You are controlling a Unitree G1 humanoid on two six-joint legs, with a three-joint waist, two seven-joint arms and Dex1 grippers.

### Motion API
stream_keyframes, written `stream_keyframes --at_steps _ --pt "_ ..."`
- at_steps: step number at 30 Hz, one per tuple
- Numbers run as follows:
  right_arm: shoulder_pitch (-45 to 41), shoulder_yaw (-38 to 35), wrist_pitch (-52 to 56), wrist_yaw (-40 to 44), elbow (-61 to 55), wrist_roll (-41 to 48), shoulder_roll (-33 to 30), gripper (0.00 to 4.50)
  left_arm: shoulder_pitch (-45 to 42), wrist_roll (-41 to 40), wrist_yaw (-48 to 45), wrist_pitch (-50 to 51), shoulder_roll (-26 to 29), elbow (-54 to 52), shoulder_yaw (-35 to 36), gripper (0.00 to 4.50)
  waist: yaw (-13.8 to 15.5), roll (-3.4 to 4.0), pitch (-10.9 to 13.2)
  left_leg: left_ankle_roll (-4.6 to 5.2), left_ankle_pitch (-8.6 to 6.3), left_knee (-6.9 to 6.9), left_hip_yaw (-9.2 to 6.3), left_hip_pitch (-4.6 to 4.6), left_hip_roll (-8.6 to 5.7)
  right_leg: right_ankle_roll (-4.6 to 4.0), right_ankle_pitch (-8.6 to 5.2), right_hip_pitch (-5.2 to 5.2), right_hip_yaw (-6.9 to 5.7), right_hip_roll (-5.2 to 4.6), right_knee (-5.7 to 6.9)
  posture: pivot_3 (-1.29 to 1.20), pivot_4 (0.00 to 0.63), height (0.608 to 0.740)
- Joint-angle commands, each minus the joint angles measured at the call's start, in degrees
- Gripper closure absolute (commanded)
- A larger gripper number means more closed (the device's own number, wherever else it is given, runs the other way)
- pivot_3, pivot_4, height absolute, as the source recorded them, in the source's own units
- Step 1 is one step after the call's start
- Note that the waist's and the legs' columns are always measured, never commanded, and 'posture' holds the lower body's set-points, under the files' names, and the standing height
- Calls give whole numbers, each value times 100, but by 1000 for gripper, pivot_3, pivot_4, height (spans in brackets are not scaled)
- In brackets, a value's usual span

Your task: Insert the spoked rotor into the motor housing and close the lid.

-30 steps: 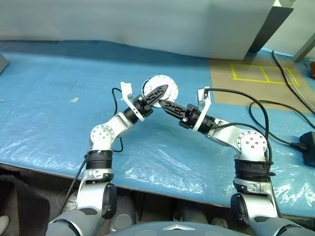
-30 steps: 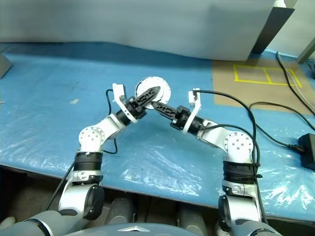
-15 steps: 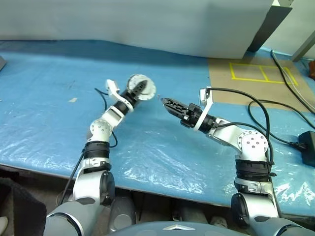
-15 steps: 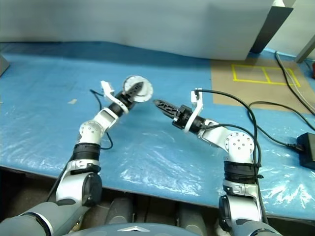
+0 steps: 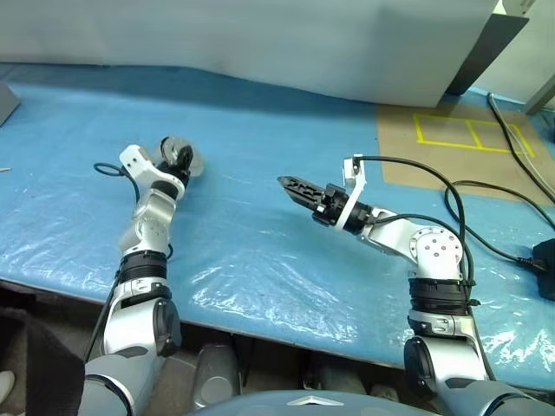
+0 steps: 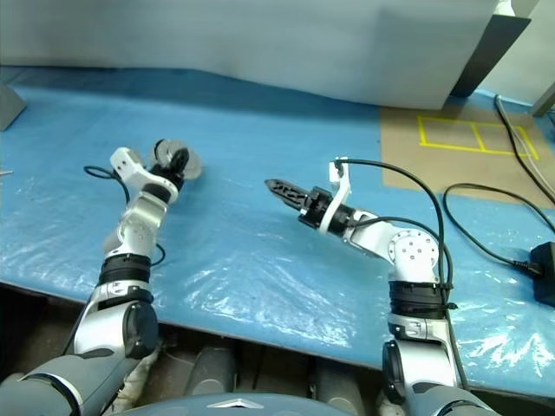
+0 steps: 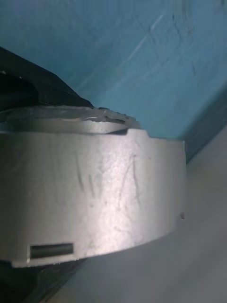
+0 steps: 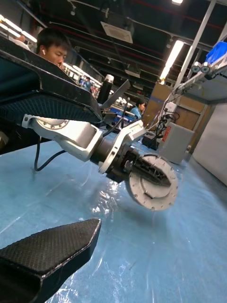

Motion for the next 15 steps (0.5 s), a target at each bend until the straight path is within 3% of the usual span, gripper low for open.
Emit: stream_keyframes --at_steps 1,4,8,15 --pt "-114 46 17 116 -87 -67 50 1154 -238 170 27 -275 79 317 -15 1632 8 0 0 0 0 5 -3 -5 0 0 0 0 -4 -1 0 0 150 740" --pt "-85 30 29 121 -118 -116 75 1154 -206 198 -117 -225 185 596 10 1632 8 1 -1 0 0 12 -9 0 1 -1 0 12 -13 -4 4 0 150 740" --pt "-31 5 12 118 -159 -135 109 1123 -223 419 104 -350 360 956 18 682 -9 1 -1 0 0 13 -9 11 -1 -3 1 20 -15 -10 4 0 150 740" --pt "-30 70 -13 269 -200 -294 154 1123 -318 662 944 -887 1011 1705 306 682 -106 5 -3 -1 0 -3 -6 76 1 -5 1 62 -4 -6 1 0 150 740"
